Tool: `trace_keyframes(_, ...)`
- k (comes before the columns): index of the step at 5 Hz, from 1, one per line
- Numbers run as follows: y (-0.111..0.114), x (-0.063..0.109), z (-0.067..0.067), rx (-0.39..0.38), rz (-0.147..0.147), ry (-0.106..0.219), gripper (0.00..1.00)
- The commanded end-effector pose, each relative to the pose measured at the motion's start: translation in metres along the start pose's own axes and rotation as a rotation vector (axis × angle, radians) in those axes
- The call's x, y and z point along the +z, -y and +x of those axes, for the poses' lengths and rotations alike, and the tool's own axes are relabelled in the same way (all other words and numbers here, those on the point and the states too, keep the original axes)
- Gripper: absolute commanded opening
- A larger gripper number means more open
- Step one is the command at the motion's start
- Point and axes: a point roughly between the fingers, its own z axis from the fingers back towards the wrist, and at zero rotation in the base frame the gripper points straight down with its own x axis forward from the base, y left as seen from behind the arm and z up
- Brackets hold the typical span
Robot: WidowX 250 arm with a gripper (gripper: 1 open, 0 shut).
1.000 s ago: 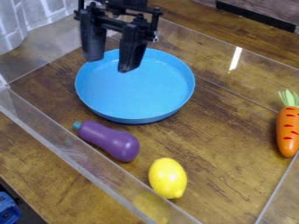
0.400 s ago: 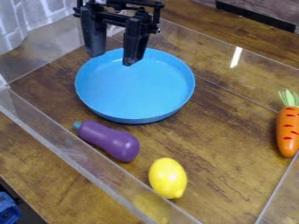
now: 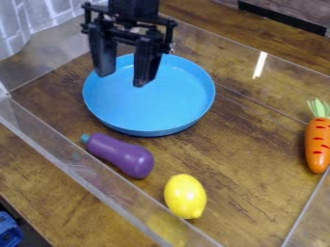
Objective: Remove the purple eggplant from the blue tray and put it on the table
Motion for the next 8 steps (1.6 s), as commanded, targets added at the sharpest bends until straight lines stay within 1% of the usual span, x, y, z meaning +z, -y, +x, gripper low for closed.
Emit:
trace_keyframes(1,-0.002,0.005,-0.006,-0.029,0.005,0.035,0.0)
trace_keyframes(2,-0.007,-0.008,-0.016,-0.053,0.013,0.041,0.0)
trace_keyframes(3,-0.002,-0.02,-0.014,-0.022,0.013,0.042,0.0)
trace_keyframes(4,0.004,-0.034,-0.011,0.006,0.009,0.054,0.0)
trace_keyframes(5,0.002,-0.042,-0.009,0.044,0.001,0.066,0.0)
trace_keyframes(6,0.0,-0.056,-0.007,0.081,-0.002,0.093,0.0)
trace_keyframes(7,-0.006,-0.066,0.001,0.088,-0.002,0.105,0.0)
trace_keyframes(8,-0.015,-0.077,0.013,0.064,0.002,0.129,0.0)
